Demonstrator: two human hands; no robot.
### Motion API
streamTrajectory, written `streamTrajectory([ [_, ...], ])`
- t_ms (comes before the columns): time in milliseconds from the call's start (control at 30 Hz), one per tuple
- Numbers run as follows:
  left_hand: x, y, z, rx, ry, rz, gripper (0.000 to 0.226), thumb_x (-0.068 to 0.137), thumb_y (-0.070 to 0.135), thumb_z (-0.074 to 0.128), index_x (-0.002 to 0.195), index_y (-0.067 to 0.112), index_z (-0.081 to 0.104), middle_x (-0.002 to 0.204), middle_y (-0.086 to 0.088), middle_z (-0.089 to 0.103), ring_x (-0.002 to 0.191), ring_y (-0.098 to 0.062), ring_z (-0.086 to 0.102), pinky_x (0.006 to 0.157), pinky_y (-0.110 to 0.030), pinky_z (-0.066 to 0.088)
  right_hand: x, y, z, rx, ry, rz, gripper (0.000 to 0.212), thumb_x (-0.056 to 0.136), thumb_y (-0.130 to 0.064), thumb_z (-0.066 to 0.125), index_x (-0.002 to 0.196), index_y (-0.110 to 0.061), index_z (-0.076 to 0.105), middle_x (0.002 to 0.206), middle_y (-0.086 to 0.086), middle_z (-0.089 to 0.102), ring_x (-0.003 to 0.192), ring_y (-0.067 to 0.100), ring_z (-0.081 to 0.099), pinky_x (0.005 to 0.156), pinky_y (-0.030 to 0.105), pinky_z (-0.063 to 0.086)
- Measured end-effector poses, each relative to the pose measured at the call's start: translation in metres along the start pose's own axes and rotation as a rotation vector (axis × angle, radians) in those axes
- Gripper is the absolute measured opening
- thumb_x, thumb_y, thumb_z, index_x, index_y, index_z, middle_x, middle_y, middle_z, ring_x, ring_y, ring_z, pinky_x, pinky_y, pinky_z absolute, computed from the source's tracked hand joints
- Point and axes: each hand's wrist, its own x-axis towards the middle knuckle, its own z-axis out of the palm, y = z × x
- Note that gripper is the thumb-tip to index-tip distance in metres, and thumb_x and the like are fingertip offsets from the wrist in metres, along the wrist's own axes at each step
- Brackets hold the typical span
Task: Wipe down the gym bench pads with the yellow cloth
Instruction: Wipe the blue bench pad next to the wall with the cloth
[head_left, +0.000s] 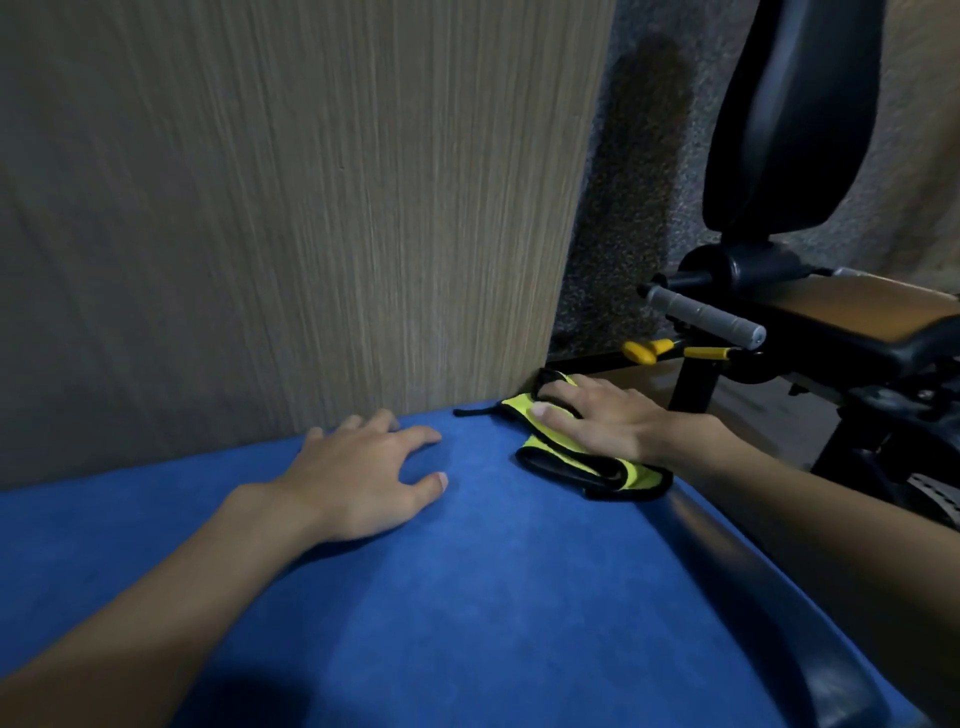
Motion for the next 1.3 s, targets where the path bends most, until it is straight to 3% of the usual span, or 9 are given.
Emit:
streamTrajectory([
  [133, -0.001, -0.01, 0.0, -0.009, 0.005, 0.032, 0.06, 0.094, 0.068, 0.037, 0.15, 0.048, 0.028, 0.15, 0.015, 0.035, 0.139, -0.016, 0.034, 0.113, -0.047, 0.028, 0.005, -0.022, 0.002, -0.156, 0.015, 0.057, 0.06, 0.094, -0.069, 0.023, 0.139, -0.033, 0.039, 0.146, 0.004, 0.04, 0.138, 0.029, 0.034, 0.107, 0.052, 0.029],
  [333, -0.007, -0.027, -0.003, -0.187, 0.035, 0.076, 0.058, 0.092, 0.061, 0.049, 0.146, 0.044, 0.036, 0.144, 0.023, 0.036, 0.136, -0.008, 0.039, 0.113, -0.044, 0.031, -0.015, -0.054, 0.018, -0.22, 0.042, -0.133, 0.06, 0.092, -0.07, 0.022, 0.144, -0.04, 0.033, 0.152, 0.0, 0.034, 0.142, 0.024, 0.026, 0.116, 0.05, 0.019],
  [500, -0.03, -0.057, -0.007, 0.05, 0.023, -0.2, 0.064, 0.088, 0.078, 0.03, 0.146, 0.052, 0.028, 0.144, 0.008, 0.034, 0.135, -0.022, 0.035, 0.105, -0.053, 0.033, 0.009, -0.066, 0.013, -0.203, 0.017, -0.042, 0.065, 0.091, -0.073, 0.021, 0.148, -0.042, 0.03, 0.156, 0.002, 0.031, 0.143, 0.028, 0.025, 0.116, 0.053, 0.018],
  [600, -0.044, -0.063, -0.001, -0.008, -0.022, -0.22, 0.07, 0.086, 0.082, 0.025, 0.15, 0.054, 0.02, 0.151, 0.008, 0.03, 0.141, -0.021, 0.03, 0.111, -0.056, 0.028, 0.004, -0.089, 0.021, -0.211, 0.004, -0.109, 0.066, 0.09, -0.075, 0.022, 0.148, -0.044, 0.029, 0.156, -0.001, 0.033, 0.143, 0.026, 0.027, 0.115, 0.053, 0.018],
  [733, -0.055, -0.066, -0.001, -0.123, 0.028, -0.258, 0.086, 0.075, 0.077, 0.03, 0.153, 0.039, 0.024, 0.158, 0.006, 0.026, 0.145, -0.02, 0.028, 0.117, -0.053, 0.024, 0.003, -0.128, 0.029, -0.204, -0.004, -0.268, 0.067, 0.091, -0.075, 0.019, 0.15, -0.043, 0.026, 0.159, -0.002, 0.03, 0.146, 0.024, 0.024, 0.117, 0.051, 0.016],
  [900, -0.077, -0.099, -0.002, -0.033, -0.009, -0.371, 0.075, 0.085, 0.083, 0.032, 0.151, 0.051, 0.02, 0.158, 0.008, 0.025, 0.145, -0.022, 0.028, 0.111, -0.06, 0.028, -0.005, -0.101, 0.022, -0.079, 0.06, -0.34, 0.063, 0.091, -0.07, 0.031, 0.143, -0.035, 0.035, 0.143, -0.002, 0.041, 0.132, 0.025, 0.043, 0.11, 0.04, 0.033],
  [1067, -0.079, -0.107, -0.005, -0.101, 0.002, -0.308, 0.075, 0.088, 0.072, 0.044, 0.154, 0.04, 0.025, 0.158, 0.014, 0.029, 0.145, -0.013, 0.03, 0.114, -0.056, 0.026, 0.0, -0.133, 0.029, -0.258, -0.003, -0.298, 0.066, 0.094, -0.07, 0.019, 0.151, -0.038, 0.026, 0.156, 0.002, 0.033, 0.144, 0.025, 0.025, 0.119, 0.046, 0.017],
  [1167, -0.088, -0.112, -0.007, -0.223, 0.016, -0.279, 0.085, 0.076, 0.07, 0.042, 0.153, 0.034, 0.031, 0.157, 0.013, 0.031, 0.141, -0.012, 0.036, 0.116, -0.047, 0.028, 0.002, -0.155, 0.034, -0.274, -0.034, -0.336, 0.074, 0.09, -0.075, 0.014, 0.154, -0.037, 0.02, 0.156, 0.004, 0.033, 0.145, 0.028, 0.025, 0.119, 0.047, 0.016],
  [1300, -0.098, -0.131, -0.007, -0.122, 0.051, -0.335, 0.063, 0.09, 0.068, 0.045, 0.148, 0.046, 0.033, 0.152, 0.007, 0.033, 0.14, -0.02, 0.034, 0.114, -0.047, 0.029, -0.002, -0.143, 0.026, -0.097, -0.021, -0.506, 0.077, 0.086, -0.077, 0.016, 0.152, -0.038, 0.027, 0.151, -0.004, 0.039, 0.144, 0.021, 0.029, 0.118, 0.039, 0.02],
])
